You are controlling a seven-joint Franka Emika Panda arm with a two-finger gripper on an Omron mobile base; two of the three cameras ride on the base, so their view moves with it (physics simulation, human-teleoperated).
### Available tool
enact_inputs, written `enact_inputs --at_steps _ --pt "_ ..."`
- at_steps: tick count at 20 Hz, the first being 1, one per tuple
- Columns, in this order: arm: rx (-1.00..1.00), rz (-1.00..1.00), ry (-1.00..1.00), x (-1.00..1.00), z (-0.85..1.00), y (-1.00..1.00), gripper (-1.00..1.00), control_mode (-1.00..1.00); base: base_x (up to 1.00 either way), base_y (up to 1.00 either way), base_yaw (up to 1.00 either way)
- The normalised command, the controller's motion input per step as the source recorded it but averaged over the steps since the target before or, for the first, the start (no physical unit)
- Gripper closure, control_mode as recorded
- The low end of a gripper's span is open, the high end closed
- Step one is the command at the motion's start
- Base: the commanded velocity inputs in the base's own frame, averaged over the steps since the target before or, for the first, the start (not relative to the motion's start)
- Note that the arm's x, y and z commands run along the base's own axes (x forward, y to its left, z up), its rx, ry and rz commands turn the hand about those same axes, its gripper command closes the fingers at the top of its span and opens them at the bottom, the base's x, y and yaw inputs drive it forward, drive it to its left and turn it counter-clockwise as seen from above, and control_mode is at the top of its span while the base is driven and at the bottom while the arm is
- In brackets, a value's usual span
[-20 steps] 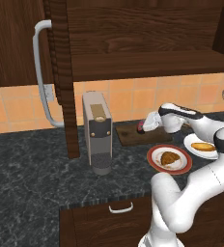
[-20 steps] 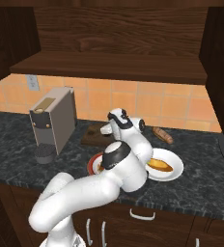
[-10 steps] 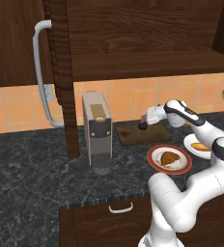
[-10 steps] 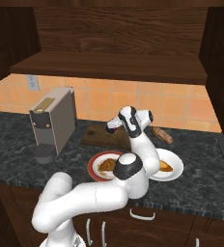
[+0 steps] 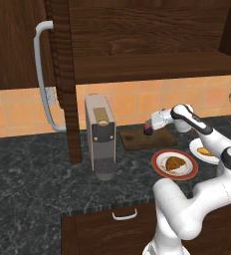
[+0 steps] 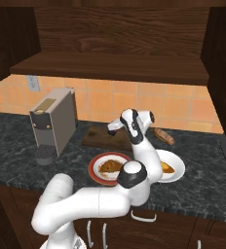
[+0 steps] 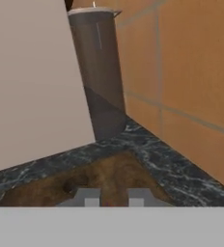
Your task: From the different types of pastries on the counter, select a croissant and place it on the cutting board. Then retrieve a jar of jam from the cabinet and place it alongside the croissant on the cutting board.
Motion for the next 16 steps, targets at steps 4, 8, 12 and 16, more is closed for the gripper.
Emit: enact_inputs --at_steps 4,8,12,16 --pt "0.00 0.00 0.06 -0.30 -0.28 0.27 1.00 -1.00 0.00 0.00 0.00" --pt "0.00 0.00 0.06 -0.44 -0.35 0.10 1.00 -1.00 0.00 0.00 0.00" --pt "0.00 0.00 0.00 -0.42 -0.23 0.00 1.00 -1.00 0.00 0.00 0.00" --pt "0.00 0.00 0.00 -0.29 -0.19 0.00 -1.00 -1.00 0.00 0.00 0.00"
